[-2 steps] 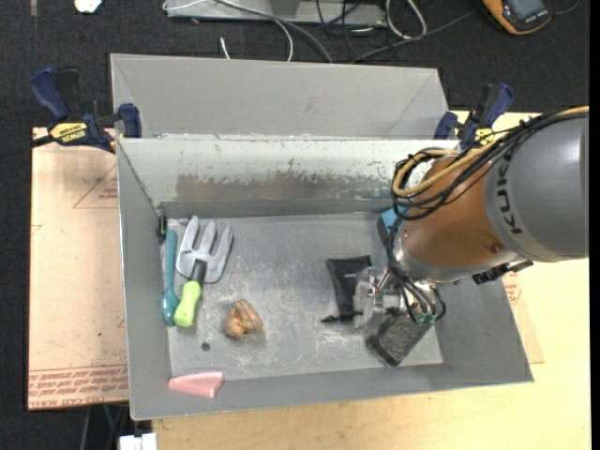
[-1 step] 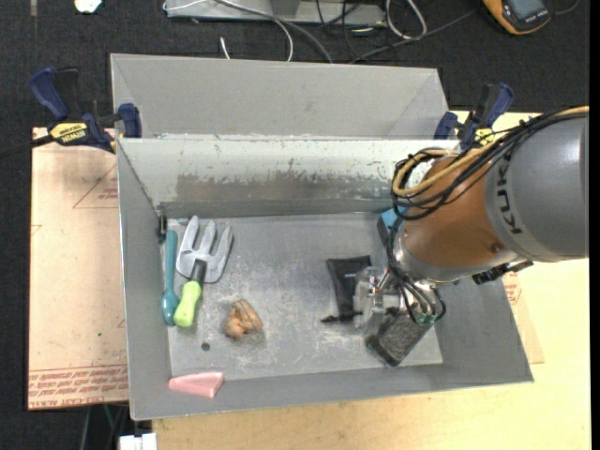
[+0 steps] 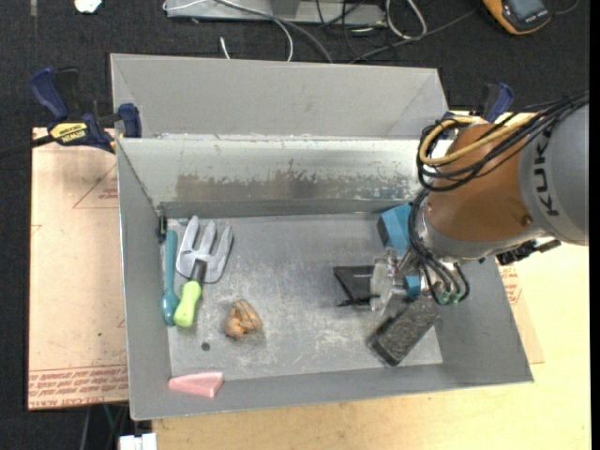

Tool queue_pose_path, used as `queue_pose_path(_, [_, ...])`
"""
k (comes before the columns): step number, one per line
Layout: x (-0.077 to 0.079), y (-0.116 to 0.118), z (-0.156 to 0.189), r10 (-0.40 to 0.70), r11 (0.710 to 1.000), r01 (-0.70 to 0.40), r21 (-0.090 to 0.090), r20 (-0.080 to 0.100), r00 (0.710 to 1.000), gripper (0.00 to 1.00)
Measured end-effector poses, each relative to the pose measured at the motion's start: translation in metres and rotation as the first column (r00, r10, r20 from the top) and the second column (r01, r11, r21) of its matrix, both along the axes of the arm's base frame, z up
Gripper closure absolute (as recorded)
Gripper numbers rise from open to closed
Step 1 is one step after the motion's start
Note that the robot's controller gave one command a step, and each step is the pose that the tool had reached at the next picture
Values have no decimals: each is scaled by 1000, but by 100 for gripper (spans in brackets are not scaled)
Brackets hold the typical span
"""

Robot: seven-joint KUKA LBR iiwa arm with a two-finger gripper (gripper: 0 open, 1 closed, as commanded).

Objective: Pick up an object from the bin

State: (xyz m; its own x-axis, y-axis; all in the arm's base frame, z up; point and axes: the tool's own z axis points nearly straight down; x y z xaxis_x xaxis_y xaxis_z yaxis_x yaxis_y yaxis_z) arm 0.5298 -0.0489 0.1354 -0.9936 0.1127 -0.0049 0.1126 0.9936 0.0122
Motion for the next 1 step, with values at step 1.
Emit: queue_pose_path(1, [-3,0,82,-19,1000,19,1,-5,1000,100])
